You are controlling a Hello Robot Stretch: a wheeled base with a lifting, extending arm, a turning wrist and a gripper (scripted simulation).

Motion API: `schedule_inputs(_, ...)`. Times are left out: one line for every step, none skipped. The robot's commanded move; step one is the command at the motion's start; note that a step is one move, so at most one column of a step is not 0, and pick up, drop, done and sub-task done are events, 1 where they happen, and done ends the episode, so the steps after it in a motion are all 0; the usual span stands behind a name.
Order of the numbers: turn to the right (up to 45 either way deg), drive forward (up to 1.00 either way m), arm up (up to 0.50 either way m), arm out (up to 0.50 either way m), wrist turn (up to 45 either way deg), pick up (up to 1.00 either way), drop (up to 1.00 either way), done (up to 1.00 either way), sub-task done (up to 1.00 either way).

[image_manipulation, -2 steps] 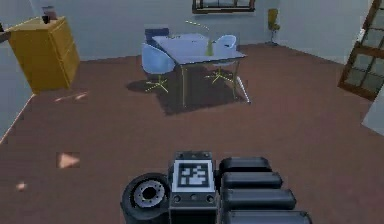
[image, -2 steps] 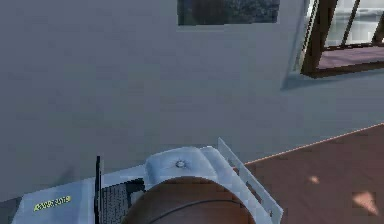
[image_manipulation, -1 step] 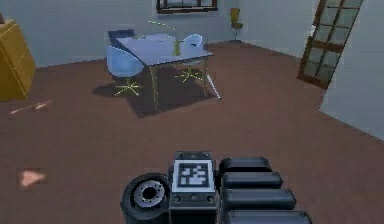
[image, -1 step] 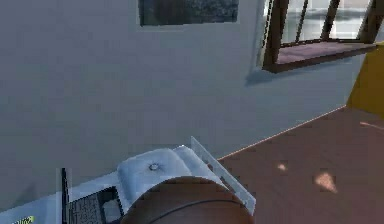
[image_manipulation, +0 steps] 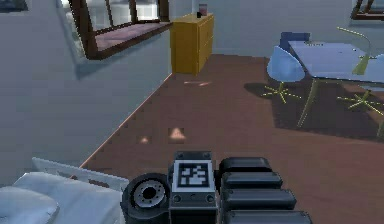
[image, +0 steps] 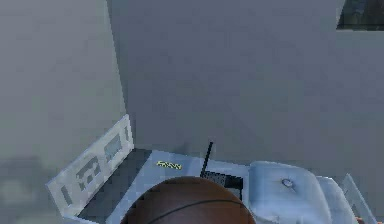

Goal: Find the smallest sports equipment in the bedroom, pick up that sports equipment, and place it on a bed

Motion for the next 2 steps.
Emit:
schedule_inputs(-6.0, 0.0, 0.0, 0.0, 0.0, 0.0, 0.0, 0.0, 0.0)
schedule_inputs(36.0, 0.0, 0.0, 0.0, 0.0, 0.0, 0.0, 0.0, 0.0)
